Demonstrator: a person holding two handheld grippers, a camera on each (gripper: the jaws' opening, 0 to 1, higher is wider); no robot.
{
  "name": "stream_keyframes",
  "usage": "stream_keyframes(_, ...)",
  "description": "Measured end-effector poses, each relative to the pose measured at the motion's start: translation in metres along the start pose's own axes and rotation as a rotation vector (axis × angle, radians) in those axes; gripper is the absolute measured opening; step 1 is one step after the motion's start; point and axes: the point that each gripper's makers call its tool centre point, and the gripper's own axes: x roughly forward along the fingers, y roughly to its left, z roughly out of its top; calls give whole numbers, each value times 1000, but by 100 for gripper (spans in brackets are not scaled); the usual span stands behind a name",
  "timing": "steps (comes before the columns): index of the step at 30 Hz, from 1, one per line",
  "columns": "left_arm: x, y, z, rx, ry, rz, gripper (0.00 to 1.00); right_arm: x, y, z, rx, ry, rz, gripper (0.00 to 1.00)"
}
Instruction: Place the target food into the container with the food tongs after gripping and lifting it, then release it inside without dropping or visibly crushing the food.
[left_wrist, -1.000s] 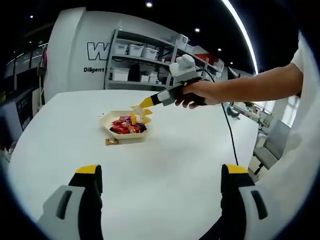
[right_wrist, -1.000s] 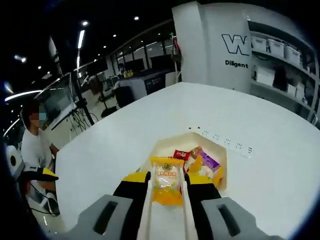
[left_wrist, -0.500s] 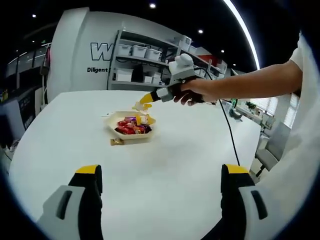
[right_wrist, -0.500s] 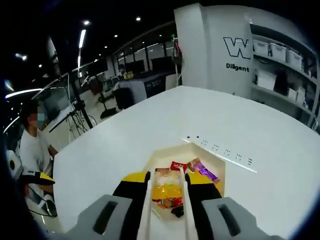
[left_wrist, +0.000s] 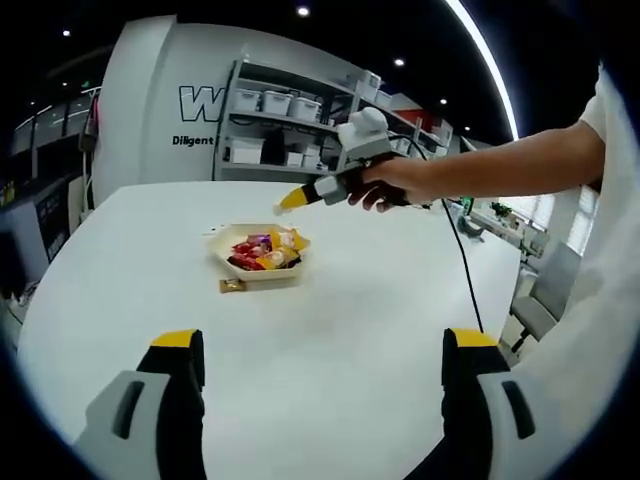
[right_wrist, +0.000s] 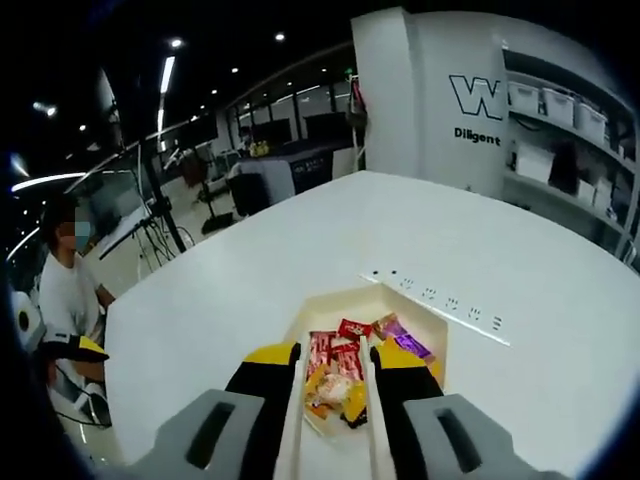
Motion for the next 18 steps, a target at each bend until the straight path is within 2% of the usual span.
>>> stream_keyframes(5,-1,-1,0,1,0,1,96,1,11,-4,-4,5,17,23)
stream_keyframes(10,-2,-1,-2,5,5,0,96,4,33,-11,-31,15,57,23)
stream_keyframes(18,-4,0,-4,0,10,3,95,22,76,-39,-107,61,148,23)
